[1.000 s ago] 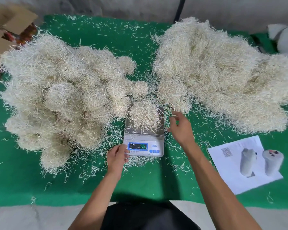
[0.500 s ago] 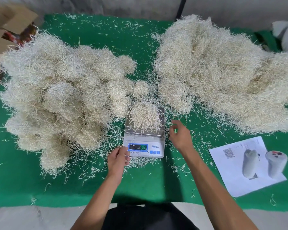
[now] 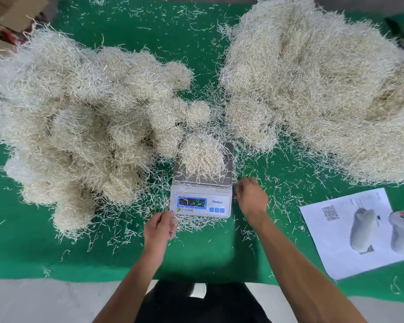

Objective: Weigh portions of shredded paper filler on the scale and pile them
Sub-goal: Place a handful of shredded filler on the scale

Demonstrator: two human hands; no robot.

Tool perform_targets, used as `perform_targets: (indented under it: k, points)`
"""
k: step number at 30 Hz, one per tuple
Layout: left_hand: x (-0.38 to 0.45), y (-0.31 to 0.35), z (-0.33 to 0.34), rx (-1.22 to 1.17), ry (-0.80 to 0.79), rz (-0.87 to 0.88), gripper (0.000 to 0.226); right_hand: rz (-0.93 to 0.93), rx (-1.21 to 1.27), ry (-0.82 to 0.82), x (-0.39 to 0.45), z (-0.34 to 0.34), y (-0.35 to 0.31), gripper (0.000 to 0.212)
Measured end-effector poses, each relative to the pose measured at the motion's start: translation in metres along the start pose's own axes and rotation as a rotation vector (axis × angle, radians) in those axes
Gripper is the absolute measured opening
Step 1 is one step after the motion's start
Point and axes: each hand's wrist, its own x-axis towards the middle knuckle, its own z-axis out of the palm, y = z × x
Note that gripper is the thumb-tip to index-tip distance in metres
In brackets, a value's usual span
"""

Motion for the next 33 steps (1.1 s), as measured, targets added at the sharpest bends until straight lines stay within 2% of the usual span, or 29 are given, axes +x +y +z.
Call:
perform_targets:
  k: [3, 7, 12, 14, 19, 21, 24, 30, 33]
  points:
    - [0.0, 0.007, 0.003, -0.005, -0.016, 0.019, 0.022, 0.069, 0.073, 0.013, 0.002, -0.007, 0.001, 0.025]
    - [0.004, 0.018, 0.007, -0.024, -0.035, 0.027, 0.024, 0.101, 0.159, 0.108, 0.008, -0.04, -0.001, 0.03]
    - [0.01, 0.024, 0.008, -0.068, -0.077, 0.003, 0.02, 0.052, 0.333, 0.334, 0.019, -0.103, -0.027, 0.033]
    - [0.012, 0.023, 0.009, -0.087, -0.094, 0.0, 0.021, -0.02, 0.418, 0.366, 0.022, -0.126, -0.046, 0.032]
    - [0.013, 0.029, 0.008, -0.151, -0.1, -0.003, 0.017, -0.208, 0.71, 0.254, 0.022, -0.144, -0.099, 0.017]
    - [0.012, 0.03, 0.007, -0.161, -0.09, 0.003, 0.016, -0.235, 0.682, 0.159, 0.021, -0.139, -0.11, 0.019]
    - [0.013, 0.027, 0.002, -0.168, -0.078, -0.009, 0.017, -0.195, 0.543, 0.001, 0.016, -0.124, -0.105, 0.035]
    - [0.013, 0.022, -0.005, -0.202, -0.065, -0.05, 0.016, -0.133, 0.718, 0.184, -0.001, -0.103, -0.08, 0.053]
    - [0.014, 0.023, -0.005, -0.201, -0.072, -0.061, 0.015, -0.114, 0.715, 0.226, -0.007, -0.1, -0.077, 0.048]
